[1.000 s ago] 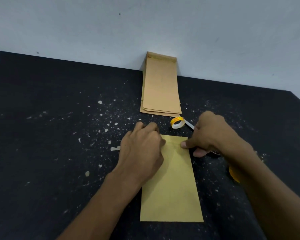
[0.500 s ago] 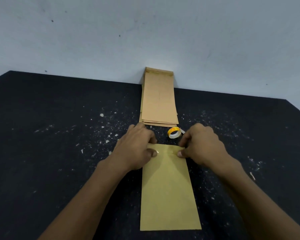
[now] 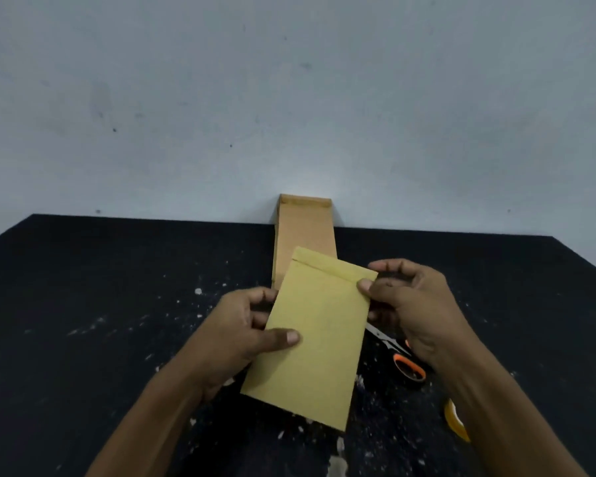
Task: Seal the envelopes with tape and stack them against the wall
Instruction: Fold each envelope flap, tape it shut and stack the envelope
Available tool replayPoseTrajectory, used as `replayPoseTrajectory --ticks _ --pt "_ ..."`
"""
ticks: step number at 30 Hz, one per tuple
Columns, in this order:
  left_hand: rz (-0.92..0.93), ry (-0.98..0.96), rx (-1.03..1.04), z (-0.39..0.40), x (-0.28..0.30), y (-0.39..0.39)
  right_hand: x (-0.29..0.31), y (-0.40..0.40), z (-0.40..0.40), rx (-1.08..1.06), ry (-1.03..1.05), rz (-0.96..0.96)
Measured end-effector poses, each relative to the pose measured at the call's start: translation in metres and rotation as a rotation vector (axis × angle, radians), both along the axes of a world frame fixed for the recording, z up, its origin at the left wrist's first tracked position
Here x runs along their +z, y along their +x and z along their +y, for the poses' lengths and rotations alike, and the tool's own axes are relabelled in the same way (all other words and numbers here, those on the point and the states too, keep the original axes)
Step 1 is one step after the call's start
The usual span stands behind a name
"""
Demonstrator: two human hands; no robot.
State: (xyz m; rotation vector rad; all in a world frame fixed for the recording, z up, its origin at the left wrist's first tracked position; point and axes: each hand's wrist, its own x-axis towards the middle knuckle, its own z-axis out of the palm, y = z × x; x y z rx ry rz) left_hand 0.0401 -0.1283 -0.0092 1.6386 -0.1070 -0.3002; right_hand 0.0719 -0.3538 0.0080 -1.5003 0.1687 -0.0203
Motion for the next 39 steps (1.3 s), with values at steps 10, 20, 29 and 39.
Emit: replayPoseTrajectory --ticks 10,20,29,39 --pt "-0.007 -0.015 0.296 -0.01 0.003 0.058 -0.006 0.033 0.013 0.146 -0.105 0.129" --pt "-0.228 0.534 0.486 -0.029 -0.004 0.18 -0.021 0.159 0.026 -0.005 -0.486 0.029" --pt "-0.243 0.927 0.524 -0.036 -0.024 0.217 -0.04 0.202 0.034 -0.057 -0.625 -0.063" --pt "-0.442 0.731 0.378 -0.041 -0.001 0.152 -0.036 0.137 0.001 -0.04 -0.672 -0.147"
